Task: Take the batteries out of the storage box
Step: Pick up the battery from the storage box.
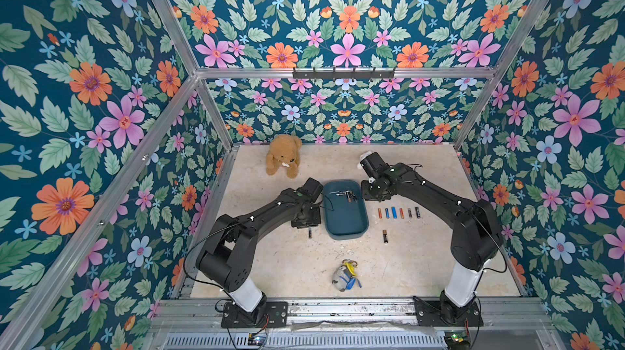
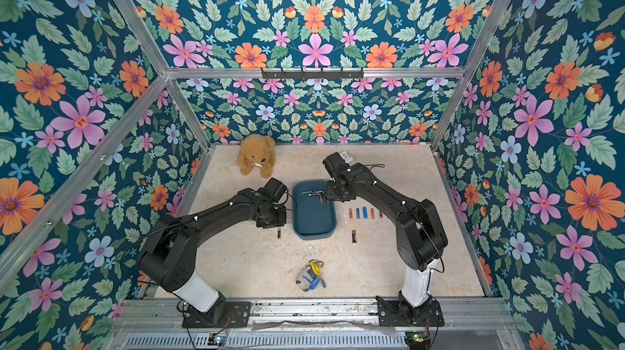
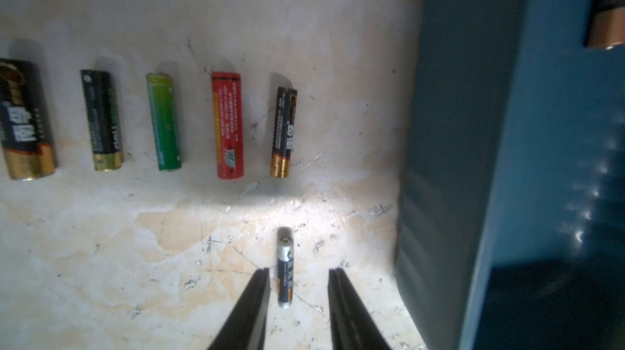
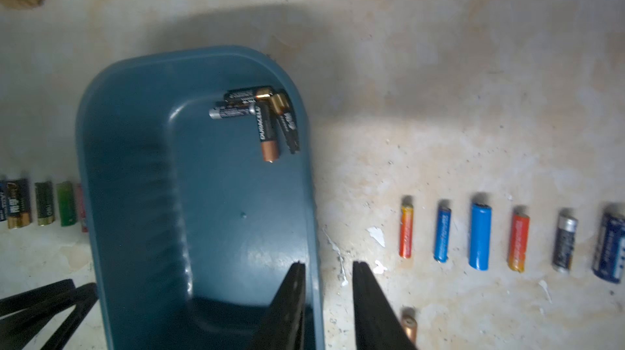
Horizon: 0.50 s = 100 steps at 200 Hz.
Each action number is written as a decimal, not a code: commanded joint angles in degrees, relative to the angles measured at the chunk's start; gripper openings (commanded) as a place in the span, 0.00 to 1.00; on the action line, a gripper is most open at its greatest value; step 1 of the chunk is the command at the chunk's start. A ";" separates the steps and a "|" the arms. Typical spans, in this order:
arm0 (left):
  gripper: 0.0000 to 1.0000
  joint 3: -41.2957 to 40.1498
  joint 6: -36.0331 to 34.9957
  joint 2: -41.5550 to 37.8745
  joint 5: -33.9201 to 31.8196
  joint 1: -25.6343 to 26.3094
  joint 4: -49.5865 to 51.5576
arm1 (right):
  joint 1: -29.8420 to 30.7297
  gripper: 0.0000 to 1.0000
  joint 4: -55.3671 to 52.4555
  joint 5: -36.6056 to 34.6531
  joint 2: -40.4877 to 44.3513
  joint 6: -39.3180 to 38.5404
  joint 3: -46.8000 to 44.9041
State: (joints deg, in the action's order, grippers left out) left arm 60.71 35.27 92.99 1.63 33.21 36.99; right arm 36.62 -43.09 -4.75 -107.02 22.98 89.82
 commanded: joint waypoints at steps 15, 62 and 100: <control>0.37 -0.49 -0.99 -1.20 -1.10 -0.69 2.36 | 1.74 0.30 -3.69 -1.22 -5.94 -1.84 7.82; 0.38 -2.33 -1.25 -2.80 -0.77 -1.56 2.12 | 2.22 0.30 -4.15 -0.20 -13.71 -2.49 14.48; 0.38 -3.16 -1.38 -2.96 -0.23 -1.83 1.54 | 2.28 0.30 -4.46 0.45 -18.36 -3.23 17.59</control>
State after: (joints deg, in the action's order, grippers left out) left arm 57.93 34.28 90.39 1.32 31.51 38.24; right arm 38.76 -46.41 -4.54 -123.50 20.91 105.97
